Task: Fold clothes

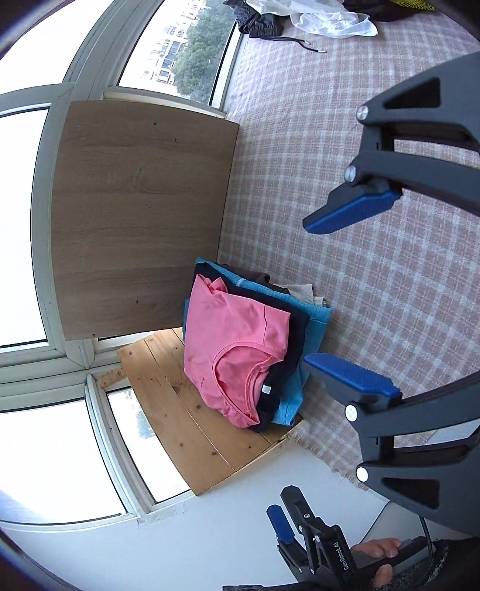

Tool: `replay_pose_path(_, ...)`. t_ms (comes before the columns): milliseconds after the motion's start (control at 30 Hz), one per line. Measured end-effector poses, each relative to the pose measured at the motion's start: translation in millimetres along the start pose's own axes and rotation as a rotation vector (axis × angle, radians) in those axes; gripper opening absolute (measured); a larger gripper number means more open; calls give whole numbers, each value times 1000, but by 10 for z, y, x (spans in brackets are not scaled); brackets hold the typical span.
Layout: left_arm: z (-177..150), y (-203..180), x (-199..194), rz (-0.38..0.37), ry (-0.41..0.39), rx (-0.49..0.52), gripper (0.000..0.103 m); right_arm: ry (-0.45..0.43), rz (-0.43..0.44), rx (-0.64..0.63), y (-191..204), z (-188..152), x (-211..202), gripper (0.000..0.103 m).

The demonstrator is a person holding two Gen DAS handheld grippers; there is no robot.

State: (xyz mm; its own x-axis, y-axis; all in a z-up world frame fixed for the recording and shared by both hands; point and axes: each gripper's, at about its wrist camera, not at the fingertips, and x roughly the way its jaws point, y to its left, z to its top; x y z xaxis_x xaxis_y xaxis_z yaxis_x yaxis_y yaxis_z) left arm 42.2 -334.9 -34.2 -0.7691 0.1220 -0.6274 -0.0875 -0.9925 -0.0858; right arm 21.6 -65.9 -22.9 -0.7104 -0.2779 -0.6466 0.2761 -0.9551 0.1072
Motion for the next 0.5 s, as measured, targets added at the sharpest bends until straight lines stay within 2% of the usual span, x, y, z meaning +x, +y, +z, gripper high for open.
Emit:
replay_pose_path(233, -25, -129, -286, 3, -33, 22, 76, 4, 3, 13, 91, -93, -139, 67)
replay_pose_path(333, -51, -146, -372, -11, -33, 11, 76, -1, -16, -1, 148, -112, -171, 67)
replay_pose_path(500, -111, -189, -427, 7, -27, 20, 76, -16, -54, -42, 263, -134, -240, 67)
